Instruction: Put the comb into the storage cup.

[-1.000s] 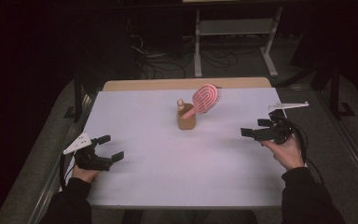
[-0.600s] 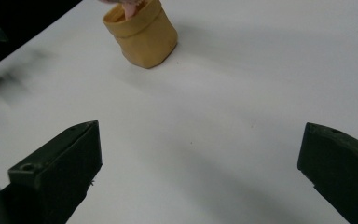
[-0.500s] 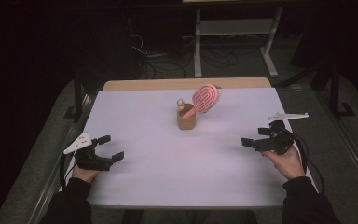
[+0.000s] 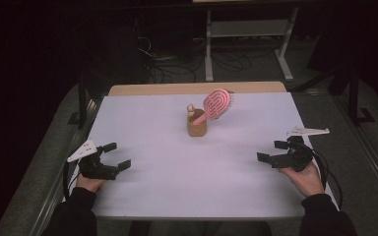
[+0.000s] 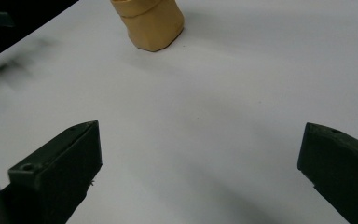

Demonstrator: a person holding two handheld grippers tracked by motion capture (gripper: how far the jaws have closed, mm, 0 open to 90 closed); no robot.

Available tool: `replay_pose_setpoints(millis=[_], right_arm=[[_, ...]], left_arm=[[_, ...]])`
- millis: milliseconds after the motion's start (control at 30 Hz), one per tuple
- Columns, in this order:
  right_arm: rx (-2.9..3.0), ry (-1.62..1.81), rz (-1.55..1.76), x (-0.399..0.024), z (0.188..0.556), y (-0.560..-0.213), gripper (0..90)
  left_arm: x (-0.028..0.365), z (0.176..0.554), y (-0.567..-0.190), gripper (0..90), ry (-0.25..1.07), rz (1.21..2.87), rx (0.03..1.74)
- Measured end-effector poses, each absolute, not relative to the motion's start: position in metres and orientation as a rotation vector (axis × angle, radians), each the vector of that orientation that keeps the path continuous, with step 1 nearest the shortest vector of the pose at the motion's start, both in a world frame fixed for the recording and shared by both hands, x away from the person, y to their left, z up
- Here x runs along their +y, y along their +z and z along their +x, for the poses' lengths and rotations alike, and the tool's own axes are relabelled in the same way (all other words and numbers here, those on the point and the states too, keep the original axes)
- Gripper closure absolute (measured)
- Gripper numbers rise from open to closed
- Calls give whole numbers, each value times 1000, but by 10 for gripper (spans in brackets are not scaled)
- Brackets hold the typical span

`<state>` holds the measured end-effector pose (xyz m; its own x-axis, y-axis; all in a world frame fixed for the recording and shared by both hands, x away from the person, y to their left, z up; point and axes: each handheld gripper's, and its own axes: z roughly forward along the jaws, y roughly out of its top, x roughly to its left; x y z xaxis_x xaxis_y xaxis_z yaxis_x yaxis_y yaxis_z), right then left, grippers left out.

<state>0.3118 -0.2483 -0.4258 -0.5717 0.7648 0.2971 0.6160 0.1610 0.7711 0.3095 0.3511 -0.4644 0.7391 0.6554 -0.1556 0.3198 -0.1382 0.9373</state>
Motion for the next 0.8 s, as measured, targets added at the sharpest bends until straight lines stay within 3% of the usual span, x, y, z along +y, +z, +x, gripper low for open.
replay_pose_setpoints(millis=[800], right_arm=[[2196, 1348, 1293, -259, 284, -451, 0]], left_arm=[[354, 311, -466, 0, 326, 1739, 781]])
